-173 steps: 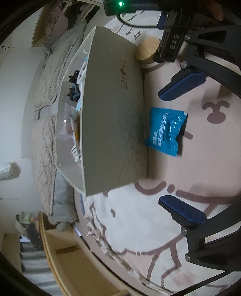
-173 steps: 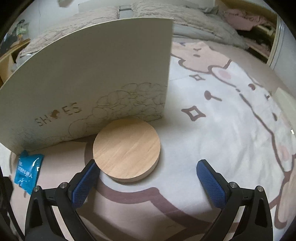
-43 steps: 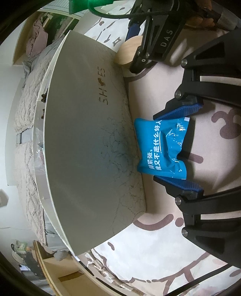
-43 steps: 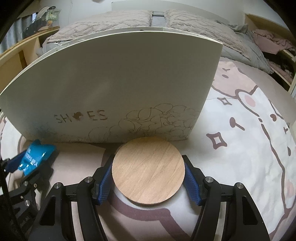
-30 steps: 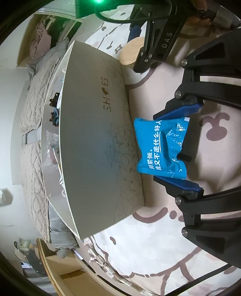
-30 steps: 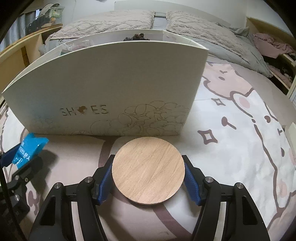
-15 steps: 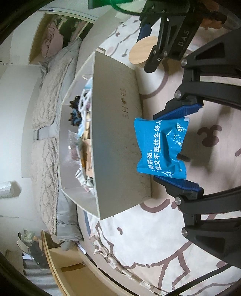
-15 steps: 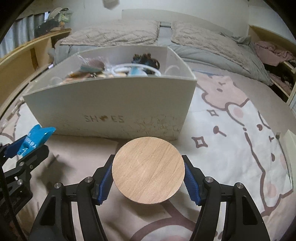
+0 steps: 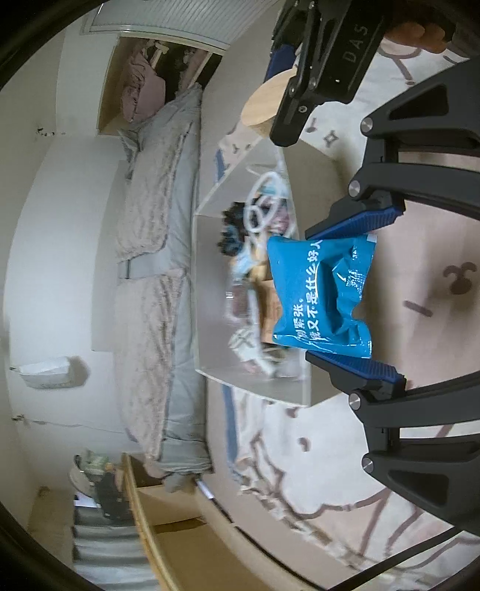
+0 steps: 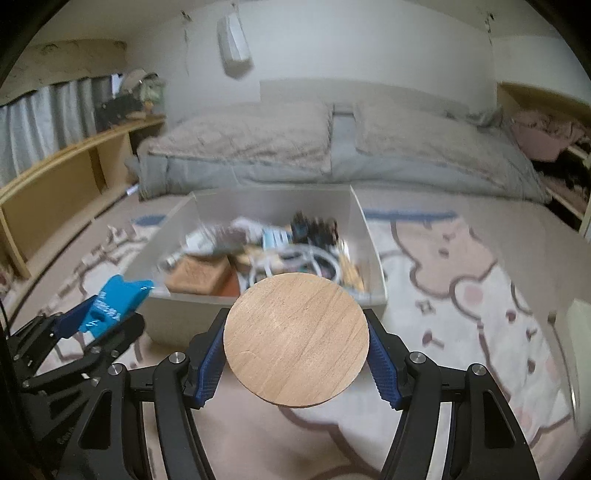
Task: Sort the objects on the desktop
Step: 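Lift the coaster and blue packet with both tools toward the shoe box, then lower the blue packet into the box with the left tool while the right tool lowers the coaster, then open the left tool to drop the packet while the right tool opens to drop the coaster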
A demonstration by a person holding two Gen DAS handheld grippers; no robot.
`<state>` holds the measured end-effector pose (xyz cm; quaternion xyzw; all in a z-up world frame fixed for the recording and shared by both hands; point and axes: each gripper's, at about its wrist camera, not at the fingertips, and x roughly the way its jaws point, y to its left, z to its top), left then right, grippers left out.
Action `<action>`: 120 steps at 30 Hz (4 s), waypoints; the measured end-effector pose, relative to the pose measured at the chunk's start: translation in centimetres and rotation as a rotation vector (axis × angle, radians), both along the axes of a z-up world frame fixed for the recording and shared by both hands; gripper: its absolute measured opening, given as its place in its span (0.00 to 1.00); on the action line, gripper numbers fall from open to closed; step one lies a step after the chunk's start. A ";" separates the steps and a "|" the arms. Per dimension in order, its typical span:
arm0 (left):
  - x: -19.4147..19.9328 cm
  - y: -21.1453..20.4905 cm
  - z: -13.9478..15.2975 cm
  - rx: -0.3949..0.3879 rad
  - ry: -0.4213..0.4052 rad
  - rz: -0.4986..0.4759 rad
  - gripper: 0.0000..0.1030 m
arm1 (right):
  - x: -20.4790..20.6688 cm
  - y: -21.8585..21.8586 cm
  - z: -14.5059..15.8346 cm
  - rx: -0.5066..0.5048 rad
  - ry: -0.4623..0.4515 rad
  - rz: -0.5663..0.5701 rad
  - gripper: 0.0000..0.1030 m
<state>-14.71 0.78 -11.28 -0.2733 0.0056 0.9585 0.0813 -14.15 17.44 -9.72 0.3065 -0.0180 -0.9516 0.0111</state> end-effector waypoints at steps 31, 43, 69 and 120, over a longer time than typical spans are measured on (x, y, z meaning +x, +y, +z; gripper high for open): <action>-11.1 0.2 10.6 -0.005 0.117 0.030 0.55 | -9.9 0.0 10.5 0.137 0.095 0.132 0.66; -16.3 -2.7 5.9 0.029 0.023 0.072 0.55 | -13.0 0.2 5.7 0.130 0.021 0.146 0.66; -25.2 -1.9 0.5 0.053 -0.189 0.080 0.55 | -17.1 0.7 1.9 0.068 -0.075 0.138 0.66; -18.5 -2.9 3.4 -0.013 0.030 0.056 0.86 | -20.5 1.8 1.9 0.025 -0.142 0.079 0.66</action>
